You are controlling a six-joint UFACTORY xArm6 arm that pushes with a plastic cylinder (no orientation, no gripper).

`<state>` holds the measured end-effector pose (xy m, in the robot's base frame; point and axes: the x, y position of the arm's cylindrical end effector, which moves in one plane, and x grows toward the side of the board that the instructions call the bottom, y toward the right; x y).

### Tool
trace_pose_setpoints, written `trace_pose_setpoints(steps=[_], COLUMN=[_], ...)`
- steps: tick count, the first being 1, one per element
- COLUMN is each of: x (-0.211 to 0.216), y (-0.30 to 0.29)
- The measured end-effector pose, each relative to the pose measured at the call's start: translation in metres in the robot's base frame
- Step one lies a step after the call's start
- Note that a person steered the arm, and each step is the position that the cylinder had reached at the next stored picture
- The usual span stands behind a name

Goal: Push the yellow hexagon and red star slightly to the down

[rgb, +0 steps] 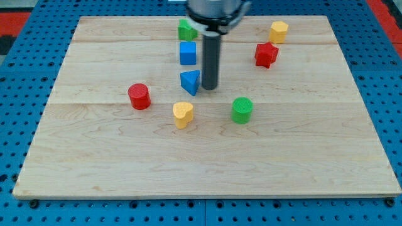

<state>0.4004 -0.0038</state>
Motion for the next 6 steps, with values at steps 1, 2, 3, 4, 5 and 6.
trace_pose_setpoints(steps=[1, 2, 3, 4, 5, 6], x=[0.000, -0.001, -0.006, -0.035, -0.098, -0.161], y=[-0.031, 0.030, 0.137, 0.228, 0.289, 0.257])
